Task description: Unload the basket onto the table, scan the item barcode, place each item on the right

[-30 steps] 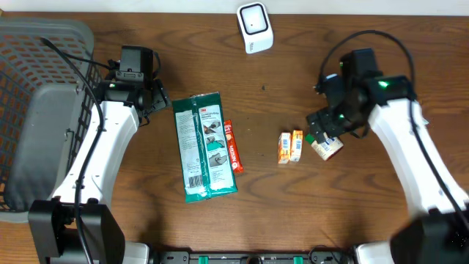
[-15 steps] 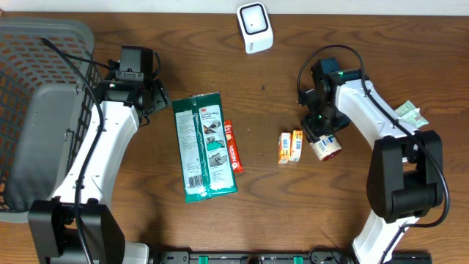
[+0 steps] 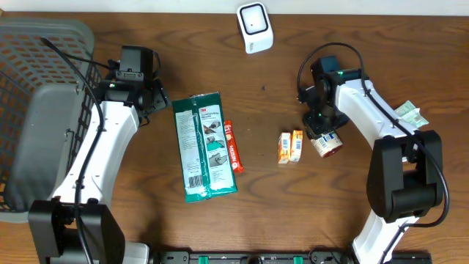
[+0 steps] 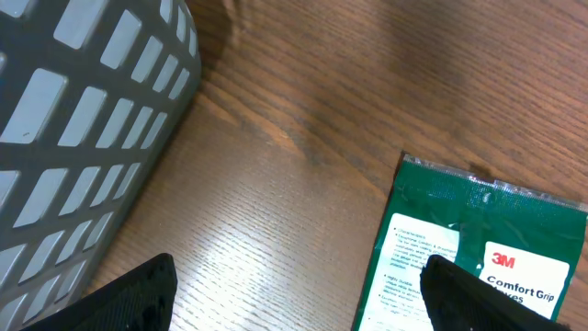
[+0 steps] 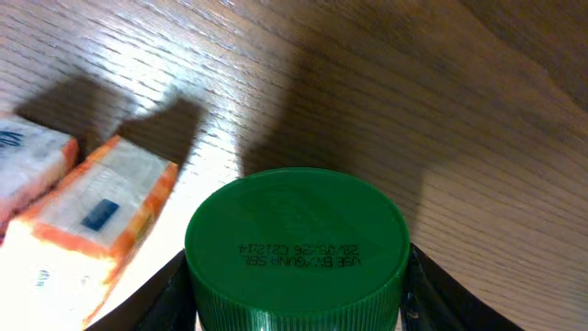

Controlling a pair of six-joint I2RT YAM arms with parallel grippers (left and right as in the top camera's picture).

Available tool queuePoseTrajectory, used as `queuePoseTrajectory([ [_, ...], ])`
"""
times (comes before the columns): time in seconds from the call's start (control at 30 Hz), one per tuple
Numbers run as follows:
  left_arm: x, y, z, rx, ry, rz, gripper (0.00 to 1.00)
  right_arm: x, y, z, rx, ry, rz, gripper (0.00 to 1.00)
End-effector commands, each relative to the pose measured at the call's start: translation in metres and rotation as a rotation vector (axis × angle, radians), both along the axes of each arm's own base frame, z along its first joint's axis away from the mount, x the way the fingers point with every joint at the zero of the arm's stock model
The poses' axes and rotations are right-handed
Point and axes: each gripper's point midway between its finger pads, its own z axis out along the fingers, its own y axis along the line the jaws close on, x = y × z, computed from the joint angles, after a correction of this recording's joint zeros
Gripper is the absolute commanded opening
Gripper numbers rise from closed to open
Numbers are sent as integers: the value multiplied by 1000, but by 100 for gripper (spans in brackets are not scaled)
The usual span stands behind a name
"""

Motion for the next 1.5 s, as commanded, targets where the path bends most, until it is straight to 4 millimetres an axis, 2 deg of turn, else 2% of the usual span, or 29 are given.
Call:
queuePoseTrajectory([
  [0.0, 0, 3, 2, 23, -1, -1, 85, 10, 22, 17, 114, -44, -5, 46],
  [0.27, 0, 3, 2, 23, -1, -1, 85, 23, 26, 65, 161, -198, -40, 47],
  [0.47, 0, 3, 2, 23, -1, -1, 85, 42, 20, 87, 199, -313, -163, 44],
  [0.5, 0, 3, 2, 23, -1, -1, 85, 43, 18, 88, 197, -317, -179, 49],
  [0.57, 0, 3, 2, 23, -1, -1, 85, 43, 15, 87, 194, -312, -184, 70],
  [0.6, 0, 3, 2, 22, -1, -1, 85, 42, 14, 85, 189, -310, -160, 75],
  [0.73, 0, 3, 2, 23, -1, -1, 85, 44, 16, 84, 185, -315, -123, 73],
  [0.9, 0, 3, 2, 23, -1, -1, 85, 45, 24, 69, 176, -310, -57, 72],
  [1.03, 0, 3, 2, 23, -1, -1, 85, 39, 30, 38, 166, -234, -26, 73],
  [1.27, 0, 3, 2, 23, -1, -1, 85, 34, 43, -6, 173, -136, -7, 73],
  [1.37, 0, 3, 2, 23, -1, -1, 85, 32, 41, -15, 159, -115, -9, 70],
  [1.47, 0, 3, 2, 23, -1, -1, 85, 33, 36, -16, 133, -120, -11, 66],
])
